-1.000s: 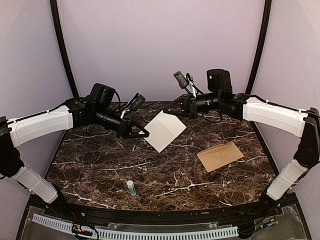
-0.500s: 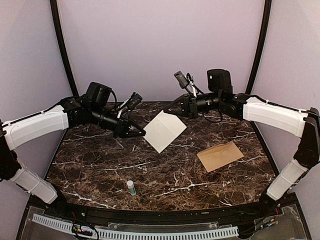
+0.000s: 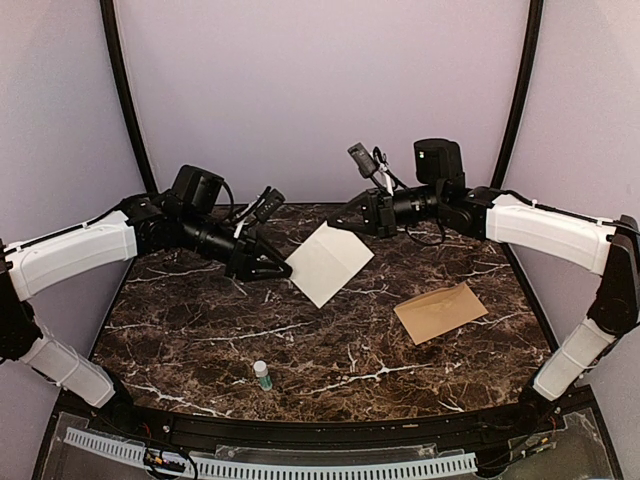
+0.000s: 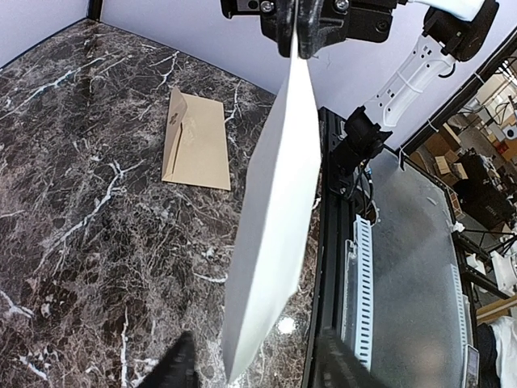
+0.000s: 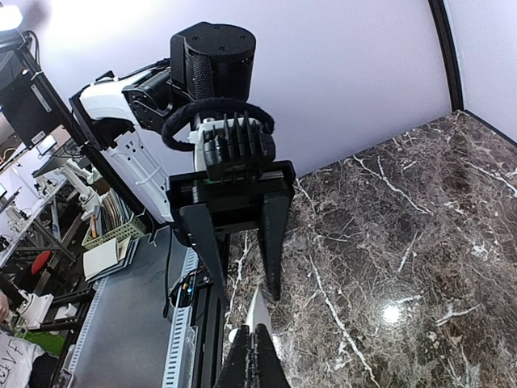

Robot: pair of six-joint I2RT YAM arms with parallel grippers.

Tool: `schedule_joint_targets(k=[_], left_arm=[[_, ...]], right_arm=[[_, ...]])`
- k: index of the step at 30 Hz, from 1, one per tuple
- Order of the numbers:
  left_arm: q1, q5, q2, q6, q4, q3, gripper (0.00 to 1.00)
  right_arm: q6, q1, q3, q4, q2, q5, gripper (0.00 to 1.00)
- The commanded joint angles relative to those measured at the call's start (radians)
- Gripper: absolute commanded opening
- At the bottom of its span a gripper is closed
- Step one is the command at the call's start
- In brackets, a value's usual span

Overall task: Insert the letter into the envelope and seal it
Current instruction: Fold the letter.

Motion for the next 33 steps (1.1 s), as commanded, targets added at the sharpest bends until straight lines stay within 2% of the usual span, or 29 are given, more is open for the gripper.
schedule_joint_targets(k=[1, 2, 4, 13, 18, 22, 26, 30, 33], left_arm=[[0.000, -0.025, -0.021, 0.005, -0.024, 0.026, 0.68], [0.000, -0.031, -0.021, 0.002, -0.022, 0.033, 0.74], [-0.001, -0.045, -0.017, -0.013, -0.011, 0.060, 0.78], [-0.001, -0.003, 0.016, -0.091, 0.094, 0.135, 0.81], [-0.006, 0.073, 0.068, -0.131, 0.125, 0.144, 0.64], [-0.011, 0.081, 0.090, -0.131, 0.118, 0.143, 0.63], [-0.021, 0.081, 0.111, -0.118, 0.099, 0.149, 0.57], [-0.023, 0.092, 0.120, -0.113, 0.096, 0.150, 0.44], [-0.022, 0.090, 0.119, -0.114, 0.102, 0.148, 0.31]], right_arm=[[-0.005, -0.001, 0.012, 0.016, -0.009, -0.041, 0.00], [-0.012, 0.002, 0.022, 0.006, -0.003, -0.043, 0.00], [-0.025, 0.008, 0.036, -0.010, 0.009, -0.038, 0.00], [-0.046, 0.036, 0.058, -0.038, 0.056, -0.028, 0.00], [-0.049, 0.043, 0.071, -0.040, 0.070, -0.034, 0.00], [-0.046, 0.042, 0.076, -0.032, 0.081, -0.041, 0.00], [-0.045, 0.043, 0.093, -0.031, 0.097, -0.050, 0.00], [-0.047, 0.042, 0.111, -0.039, 0.113, -0.053, 0.00], [-0.049, 0.043, 0.117, -0.045, 0.122, -0.052, 0.00]])
